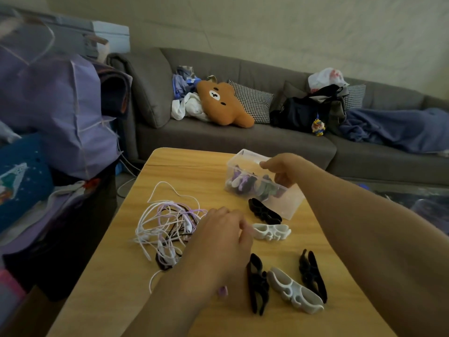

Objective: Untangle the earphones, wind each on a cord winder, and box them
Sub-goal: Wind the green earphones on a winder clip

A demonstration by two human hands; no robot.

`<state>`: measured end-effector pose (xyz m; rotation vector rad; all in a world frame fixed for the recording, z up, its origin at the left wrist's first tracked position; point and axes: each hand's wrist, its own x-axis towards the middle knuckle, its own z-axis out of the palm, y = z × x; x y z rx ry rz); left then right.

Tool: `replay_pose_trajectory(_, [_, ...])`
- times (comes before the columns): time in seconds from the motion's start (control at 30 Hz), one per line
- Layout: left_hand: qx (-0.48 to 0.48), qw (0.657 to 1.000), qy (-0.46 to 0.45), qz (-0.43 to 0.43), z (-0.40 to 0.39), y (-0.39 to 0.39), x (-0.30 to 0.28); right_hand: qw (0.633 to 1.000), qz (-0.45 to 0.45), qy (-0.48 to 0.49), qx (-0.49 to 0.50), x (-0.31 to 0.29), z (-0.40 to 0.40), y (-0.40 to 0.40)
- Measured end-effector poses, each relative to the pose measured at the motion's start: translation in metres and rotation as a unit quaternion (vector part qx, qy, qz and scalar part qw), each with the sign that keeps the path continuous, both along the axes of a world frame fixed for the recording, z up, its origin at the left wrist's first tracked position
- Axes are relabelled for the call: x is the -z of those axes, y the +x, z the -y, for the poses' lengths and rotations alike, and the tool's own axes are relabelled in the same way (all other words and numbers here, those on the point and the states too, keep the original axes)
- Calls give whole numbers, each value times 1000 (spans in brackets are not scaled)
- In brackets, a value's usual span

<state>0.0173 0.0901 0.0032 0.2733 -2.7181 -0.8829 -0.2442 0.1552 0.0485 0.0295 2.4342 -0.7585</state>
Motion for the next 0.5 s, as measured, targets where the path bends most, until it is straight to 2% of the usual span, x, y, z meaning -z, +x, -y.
replay_pose_trajectory(0.2, [3,1000,4,-5,6,4,-6,994,1,-51,-96,-13,-6,26])
replay_pose_trajectory(0.27, [4,1000,5,-8,6,5,-7,989,-1,-7,-147,-4,-8,34])
replay_pose_trajectory(0.43, [15,1000,-7,-2,7,5,-4,954,-160,137,-214,14,-6,39])
replay_pose_trajectory(0.5, [20,1000,-8,1,8,7,-4,943,-185,153,-232,14,-2,41])
